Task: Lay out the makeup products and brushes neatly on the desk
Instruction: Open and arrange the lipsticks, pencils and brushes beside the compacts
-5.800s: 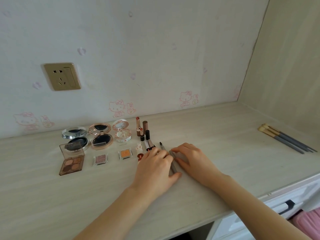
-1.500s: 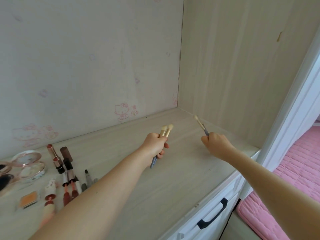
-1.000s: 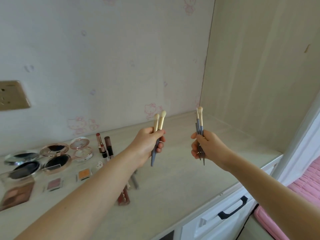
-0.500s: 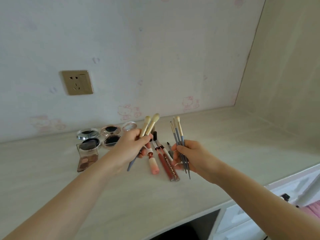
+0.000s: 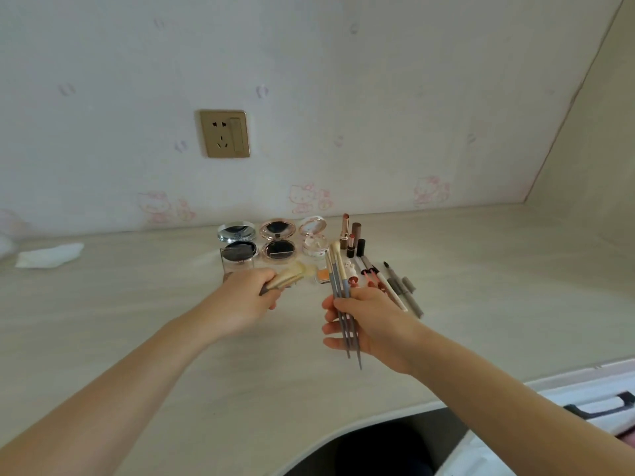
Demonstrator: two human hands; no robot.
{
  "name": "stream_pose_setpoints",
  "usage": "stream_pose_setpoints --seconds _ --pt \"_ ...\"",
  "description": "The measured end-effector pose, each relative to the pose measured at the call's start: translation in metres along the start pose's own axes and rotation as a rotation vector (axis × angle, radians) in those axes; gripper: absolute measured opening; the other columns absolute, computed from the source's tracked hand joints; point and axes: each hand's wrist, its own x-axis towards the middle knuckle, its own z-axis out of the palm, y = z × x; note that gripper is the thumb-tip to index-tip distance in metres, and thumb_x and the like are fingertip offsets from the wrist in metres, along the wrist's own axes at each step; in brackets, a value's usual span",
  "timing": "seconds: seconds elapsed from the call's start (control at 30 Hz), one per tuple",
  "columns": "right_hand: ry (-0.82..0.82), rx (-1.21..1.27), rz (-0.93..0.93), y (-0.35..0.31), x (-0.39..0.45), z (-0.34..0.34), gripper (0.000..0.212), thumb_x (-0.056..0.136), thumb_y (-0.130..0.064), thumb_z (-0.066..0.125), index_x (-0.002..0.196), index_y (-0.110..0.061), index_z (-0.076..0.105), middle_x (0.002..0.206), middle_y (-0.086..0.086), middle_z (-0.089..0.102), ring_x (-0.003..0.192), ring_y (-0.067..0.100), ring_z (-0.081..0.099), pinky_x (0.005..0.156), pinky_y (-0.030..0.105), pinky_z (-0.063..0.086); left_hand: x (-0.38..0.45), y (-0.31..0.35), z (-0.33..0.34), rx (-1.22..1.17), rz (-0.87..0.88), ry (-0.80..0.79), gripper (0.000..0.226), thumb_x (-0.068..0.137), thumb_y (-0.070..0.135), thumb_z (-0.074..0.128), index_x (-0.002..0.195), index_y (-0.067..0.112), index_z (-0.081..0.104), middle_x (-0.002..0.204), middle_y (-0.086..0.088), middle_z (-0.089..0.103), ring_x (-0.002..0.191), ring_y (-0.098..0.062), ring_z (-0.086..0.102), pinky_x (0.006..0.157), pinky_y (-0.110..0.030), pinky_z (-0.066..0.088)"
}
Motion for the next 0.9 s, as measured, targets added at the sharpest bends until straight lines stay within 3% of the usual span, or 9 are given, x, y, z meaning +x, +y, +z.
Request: stream_pose_setpoints --seconds 0.13,0.27,0.4,0.53,0.77,0.9 --pt "0.008 0.032 0.046 0.002 0.000 0.002 0.021 0.100 -0.012 0.042 0.104 -0.003 0.060 0.078 0.008 0.059 0.069 0.017 0.064 0.061 0.029 0.056 0.000 -0.006 0.007 0.186 0.068 0.011 0.010 0.092 0.012 0.050 0.085 0.015 0.057 0.065 0.008 0.043 0.066 -0.018 0.045 0.056 -0.025 0.030" --pt "0.000 0.042 0.062 0.003 -0.001 0.001 0.021 0.100 -0.012 0.043 0.103 -0.002 0.061 0.074 0.007 0.061 0.066 0.017 0.064 0.062 0.030 0.057 0.009 -0.005 0.013 0.364 0.084 -0.024 0.024 0.091 0.016 0.046 0.075 0.030 0.034 0.084 0.002 0.046 0.089 -0.025 0.054 0.078 -0.040 0.045" --pt "-0.004 0.034 0.060 0.004 -0.001 -0.001 0.022 0.100 -0.012 0.043 0.105 -0.002 0.061 0.074 0.007 0.061 0.066 0.017 0.064 0.065 0.030 0.057 0.015 -0.006 0.018 0.410 0.066 -0.039 0.006 0.091 0.020 0.046 0.091 0.022 0.052 0.093 0.004 0.049 0.096 -0.021 0.052 0.082 -0.035 0.043" --pt "-0.007 0.031 0.054 0.005 -0.001 -0.004 0.023 0.100 -0.012 0.043 0.106 -0.002 0.062 0.075 0.008 0.061 0.068 0.018 0.064 0.067 0.031 0.057 0.015 -0.016 0.020 0.372 0.085 -0.063 0.024 0.090 0.029 0.050 0.112 0.023 0.057 0.105 0.007 0.050 0.104 -0.016 0.048 0.089 -0.030 0.039" --pt "-0.063 0.110 0.096 0.007 0.001 0.003 0.021 0.101 -0.012 0.041 0.107 -0.002 0.059 0.071 0.010 0.059 0.066 0.021 0.064 0.066 0.035 0.058 0.004 -0.018 0.016 0.334 0.103 -0.041 0.023 0.090 0.038 0.053 0.108 0.025 0.060 0.098 0.012 0.045 0.102 -0.013 0.046 0.093 -0.035 0.043" --pt "-0.099 0.094 0.111 0.013 0.002 0.009 0.023 0.102 -0.015 0.039 0.110 -0.004 0.058 0.070 0.008 0.056 0.058 0.018 0.057 0.057 0.032 0.053 -0.003 -0.018 0.021 0.345 0.116 0.058 0.030 0.091 0.033 0.054 0.118 0.020 0.059 0.111 0.005 0.053 0.110 -0.018 0.045 0.092 -0.033 0.043"
